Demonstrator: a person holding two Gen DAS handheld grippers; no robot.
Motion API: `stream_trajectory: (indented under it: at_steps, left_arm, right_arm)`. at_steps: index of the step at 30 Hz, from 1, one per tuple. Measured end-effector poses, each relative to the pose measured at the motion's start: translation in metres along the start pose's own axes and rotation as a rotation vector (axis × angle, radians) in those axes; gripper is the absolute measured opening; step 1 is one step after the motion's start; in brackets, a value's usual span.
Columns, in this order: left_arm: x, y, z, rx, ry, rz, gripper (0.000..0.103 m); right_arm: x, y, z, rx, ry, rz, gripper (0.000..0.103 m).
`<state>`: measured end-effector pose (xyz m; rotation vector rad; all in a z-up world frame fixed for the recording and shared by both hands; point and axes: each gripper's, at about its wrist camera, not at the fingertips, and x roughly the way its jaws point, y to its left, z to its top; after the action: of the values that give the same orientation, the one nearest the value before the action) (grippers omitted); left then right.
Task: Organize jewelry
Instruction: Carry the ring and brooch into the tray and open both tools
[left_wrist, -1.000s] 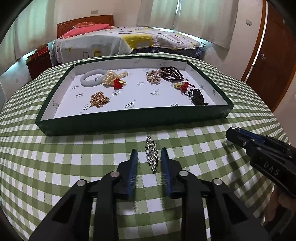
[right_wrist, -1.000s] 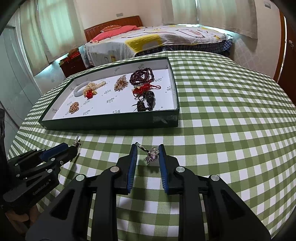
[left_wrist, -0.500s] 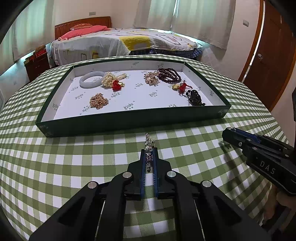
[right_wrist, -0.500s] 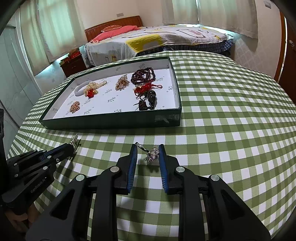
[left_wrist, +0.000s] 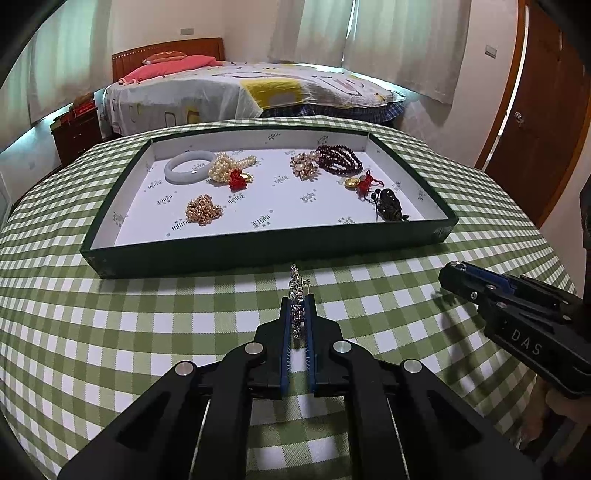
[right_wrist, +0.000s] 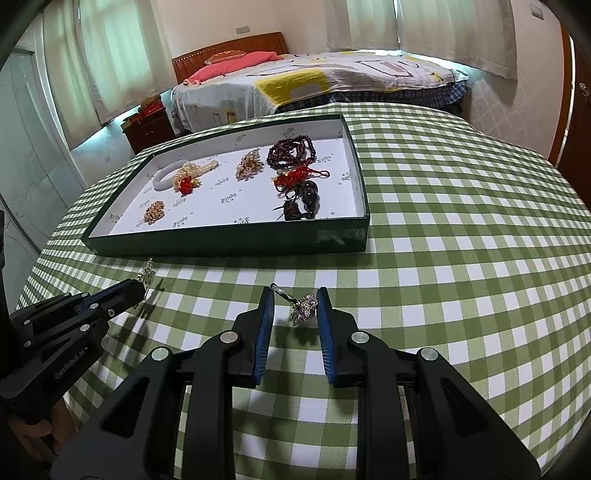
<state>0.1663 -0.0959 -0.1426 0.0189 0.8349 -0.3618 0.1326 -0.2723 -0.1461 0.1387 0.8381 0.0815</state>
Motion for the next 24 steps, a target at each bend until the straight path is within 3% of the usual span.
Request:
stream_trajectory:
  at_steps: [13,24]
  left_arm:
    - [-0.028,0.008,0.014,-0.017,-0.080,0.004,0.007]
    - [-0.034,0.021,0.055,-0.022,-0.189,0.042,0.007]
  right_arm:
    - [-0.024,0.010,0.014,-0.007,-0.047,0.043,0.023]
    - [-0.026,0.045,0.060,-0.095,-0.140,0.089,0.023]
